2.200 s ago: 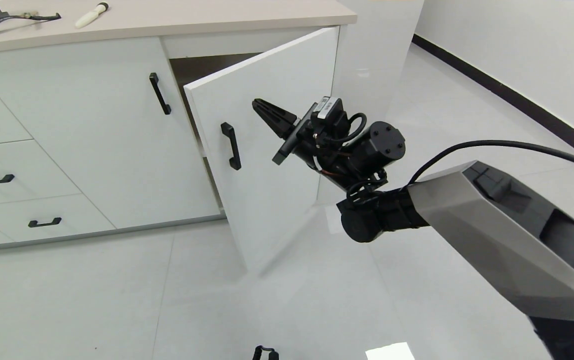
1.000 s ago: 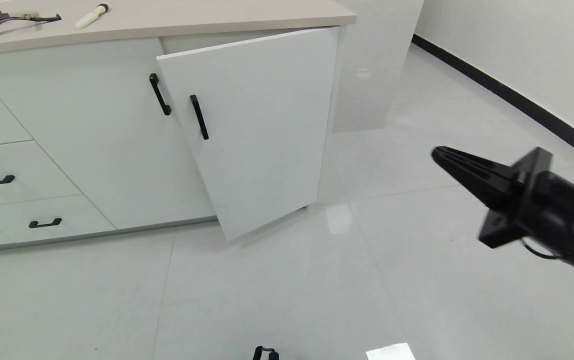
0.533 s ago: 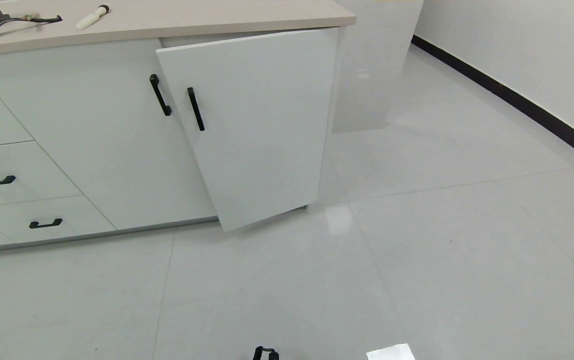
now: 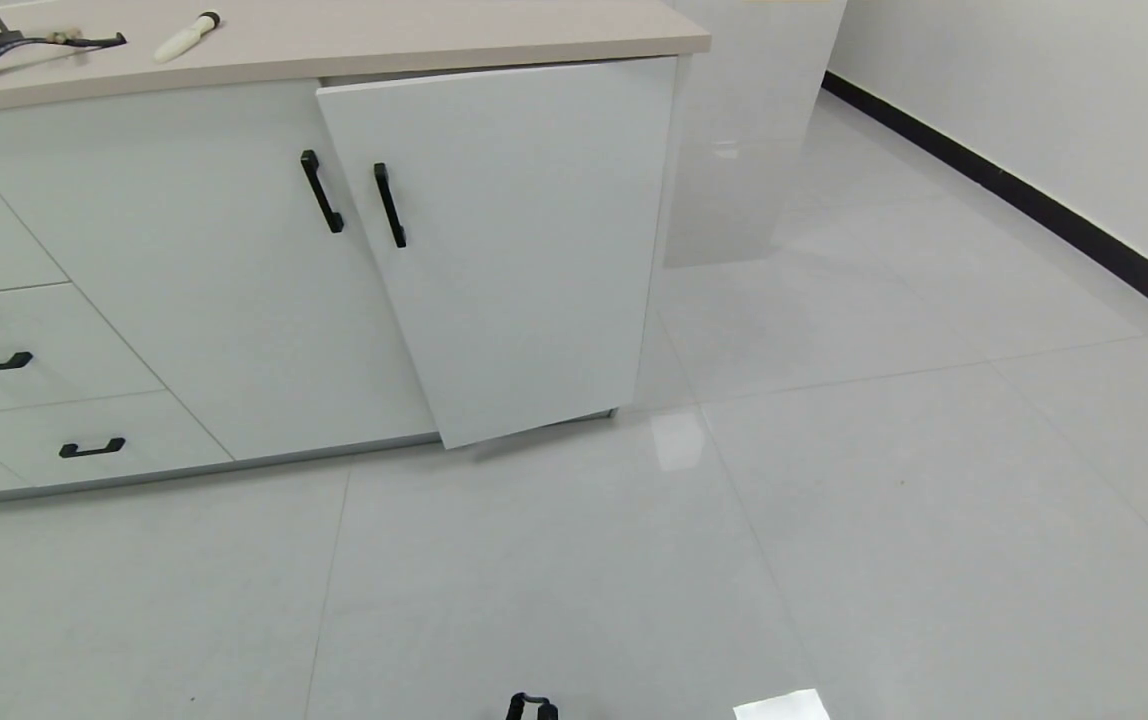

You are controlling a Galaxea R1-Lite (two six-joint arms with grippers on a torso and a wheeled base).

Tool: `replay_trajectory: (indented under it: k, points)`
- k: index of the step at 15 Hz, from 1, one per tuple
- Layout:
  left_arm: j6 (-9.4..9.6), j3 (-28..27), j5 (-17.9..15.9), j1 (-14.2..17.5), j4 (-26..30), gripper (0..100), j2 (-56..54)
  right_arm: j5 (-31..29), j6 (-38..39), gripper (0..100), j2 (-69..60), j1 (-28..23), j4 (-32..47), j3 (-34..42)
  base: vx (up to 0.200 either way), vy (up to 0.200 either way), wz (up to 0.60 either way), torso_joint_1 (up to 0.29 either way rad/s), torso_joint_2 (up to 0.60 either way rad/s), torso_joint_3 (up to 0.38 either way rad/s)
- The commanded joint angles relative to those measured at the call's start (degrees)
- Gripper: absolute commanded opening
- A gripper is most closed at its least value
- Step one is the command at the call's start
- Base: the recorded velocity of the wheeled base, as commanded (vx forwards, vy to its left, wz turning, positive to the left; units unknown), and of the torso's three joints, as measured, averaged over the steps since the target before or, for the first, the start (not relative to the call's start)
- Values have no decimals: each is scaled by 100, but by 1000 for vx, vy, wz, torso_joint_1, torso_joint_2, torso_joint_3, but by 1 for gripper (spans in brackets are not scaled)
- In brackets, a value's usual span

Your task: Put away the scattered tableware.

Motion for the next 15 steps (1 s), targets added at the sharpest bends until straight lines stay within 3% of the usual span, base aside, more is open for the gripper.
replay_trajectory:
  k: [1,4,15]
  points:
    - [-2,0,-2,1,0,100,0,-278,170,0,-126,-22,11,22,0,0,0,0,0,0]
    - [-11,0,-2,1,9,100,9,-401,232,0,-126,-22,11,22,0,0,0,0,0,0]
    - [-11,0,-2,-8,9,100,53,-339,223,0,-126,-22,20,22,0,200,0,3,4,2]
